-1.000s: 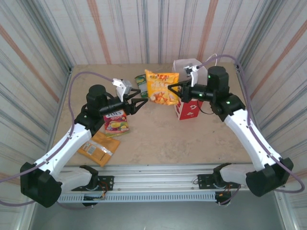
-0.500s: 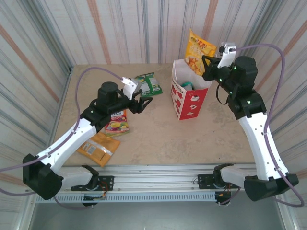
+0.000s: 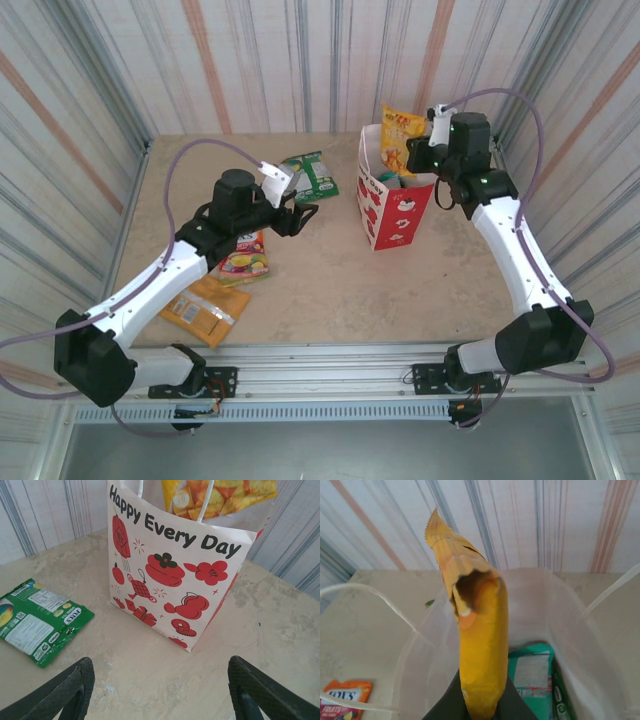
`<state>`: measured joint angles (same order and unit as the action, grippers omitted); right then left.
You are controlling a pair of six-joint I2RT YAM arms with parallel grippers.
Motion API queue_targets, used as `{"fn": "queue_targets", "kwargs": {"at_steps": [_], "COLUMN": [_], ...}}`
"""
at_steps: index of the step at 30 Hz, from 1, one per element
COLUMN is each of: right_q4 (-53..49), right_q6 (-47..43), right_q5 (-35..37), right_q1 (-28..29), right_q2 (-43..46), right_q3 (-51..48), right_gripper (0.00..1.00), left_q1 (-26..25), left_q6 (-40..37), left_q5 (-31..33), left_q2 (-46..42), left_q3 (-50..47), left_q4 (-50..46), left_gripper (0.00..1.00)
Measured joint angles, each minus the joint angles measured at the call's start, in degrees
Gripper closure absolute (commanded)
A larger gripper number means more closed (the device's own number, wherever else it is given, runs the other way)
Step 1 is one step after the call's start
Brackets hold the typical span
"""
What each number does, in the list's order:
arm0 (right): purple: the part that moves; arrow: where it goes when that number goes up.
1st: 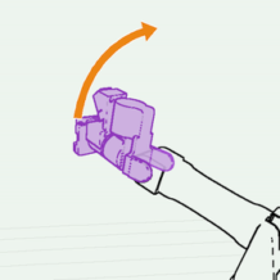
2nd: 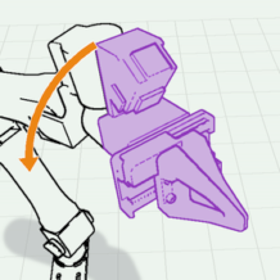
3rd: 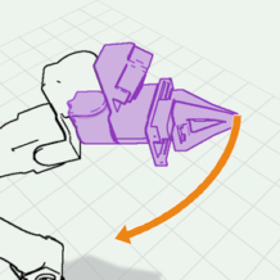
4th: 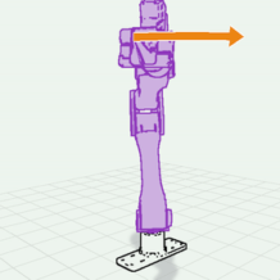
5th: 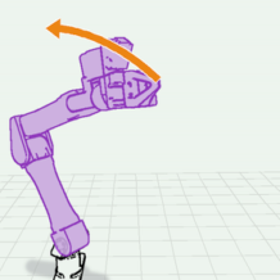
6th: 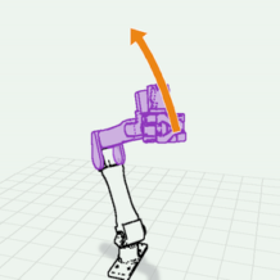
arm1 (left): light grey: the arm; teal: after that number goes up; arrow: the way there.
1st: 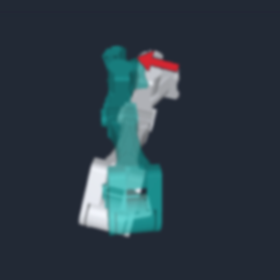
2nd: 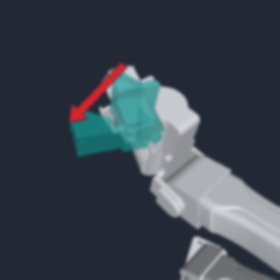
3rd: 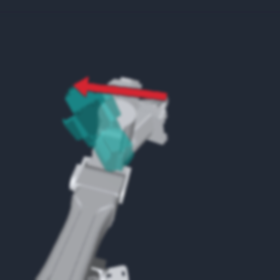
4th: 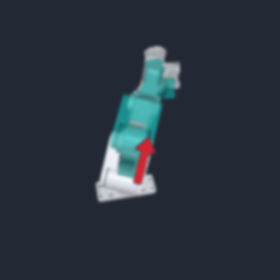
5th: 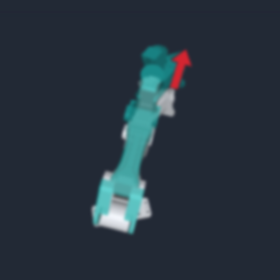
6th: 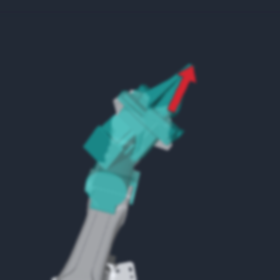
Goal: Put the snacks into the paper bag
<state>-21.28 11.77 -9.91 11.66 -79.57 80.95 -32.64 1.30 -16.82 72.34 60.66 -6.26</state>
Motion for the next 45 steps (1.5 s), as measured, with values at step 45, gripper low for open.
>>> {"fn": "queue_targets", "kwargs": {"at_steps": [45], "right_q4": [3.1], "right_q6": [0.3], "right_q5": [5.2], "right_q1": [30.6], "right_q2": [8.1], "right_q3": [-18.3], "right_gripper": [0.55], "left_q1": [17.7], "left_q6": [30.9], "left_q5": [1.9], "left_q2": [40.1], "left_q3": [26.7], "left_q4": [-7.6], "left_gripper": [0.39]}}
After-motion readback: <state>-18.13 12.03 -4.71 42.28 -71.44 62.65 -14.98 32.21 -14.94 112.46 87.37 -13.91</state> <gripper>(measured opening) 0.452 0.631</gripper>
